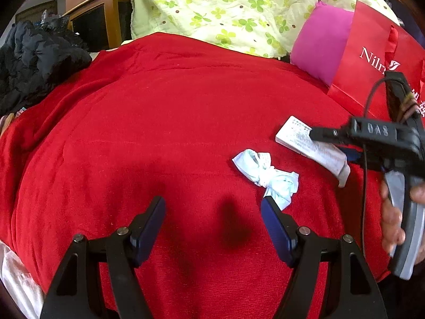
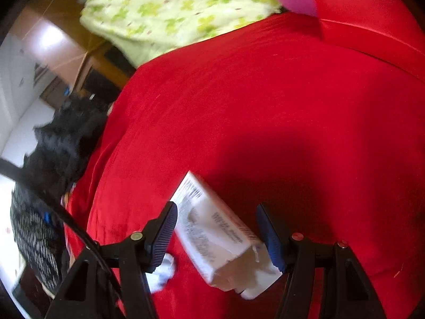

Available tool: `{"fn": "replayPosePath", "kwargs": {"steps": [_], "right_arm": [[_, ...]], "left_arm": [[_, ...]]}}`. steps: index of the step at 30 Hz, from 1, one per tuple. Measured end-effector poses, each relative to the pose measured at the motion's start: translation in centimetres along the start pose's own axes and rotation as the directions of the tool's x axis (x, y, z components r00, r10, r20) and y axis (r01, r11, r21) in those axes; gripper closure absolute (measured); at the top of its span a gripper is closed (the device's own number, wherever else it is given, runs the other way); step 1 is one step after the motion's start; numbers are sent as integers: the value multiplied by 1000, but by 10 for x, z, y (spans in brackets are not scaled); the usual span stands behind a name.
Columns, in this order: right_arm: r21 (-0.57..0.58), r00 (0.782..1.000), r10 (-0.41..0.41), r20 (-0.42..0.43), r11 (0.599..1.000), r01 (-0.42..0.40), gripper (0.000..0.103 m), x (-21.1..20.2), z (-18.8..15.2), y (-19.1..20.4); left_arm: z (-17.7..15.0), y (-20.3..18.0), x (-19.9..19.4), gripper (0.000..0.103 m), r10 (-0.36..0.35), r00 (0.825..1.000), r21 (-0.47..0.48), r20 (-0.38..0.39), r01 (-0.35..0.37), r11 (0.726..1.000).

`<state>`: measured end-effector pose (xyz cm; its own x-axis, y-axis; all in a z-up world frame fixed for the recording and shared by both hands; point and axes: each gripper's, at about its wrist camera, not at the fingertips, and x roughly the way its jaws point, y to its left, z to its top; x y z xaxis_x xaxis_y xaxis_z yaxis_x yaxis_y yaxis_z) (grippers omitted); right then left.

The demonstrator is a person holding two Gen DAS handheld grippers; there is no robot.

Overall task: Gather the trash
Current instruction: 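Grasp the white medicine box with the right gripper while the left grasps the blue-white cloth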

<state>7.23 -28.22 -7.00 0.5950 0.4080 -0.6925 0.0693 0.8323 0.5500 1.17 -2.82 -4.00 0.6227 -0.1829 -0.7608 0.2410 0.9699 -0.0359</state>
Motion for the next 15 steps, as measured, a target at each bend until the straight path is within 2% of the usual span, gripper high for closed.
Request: {"fn": "replayPosePath", "kwargs": {"steps": [5,10,13,15], "right_arm": [[-107,999,-49,-23,993,46,38,3,-11,13],[-196,992,-124,13,973,124,38,4,-17,27],[-239,981,-193,19,952,192,38,10,-22,33],[-255,978,-209,25,944,209,49,12,-24,33]], "left_arm": [[1,2,2,28,-2,1000,-13,-6,2,1000],[0,2,2,28,1,1000,-12,-5,-1,1000],[0,-1,3,28,1,1000,-10,-7,-1,1000],[0,-2,3,28,-6,1000,-8,-9,6,1000]]}}
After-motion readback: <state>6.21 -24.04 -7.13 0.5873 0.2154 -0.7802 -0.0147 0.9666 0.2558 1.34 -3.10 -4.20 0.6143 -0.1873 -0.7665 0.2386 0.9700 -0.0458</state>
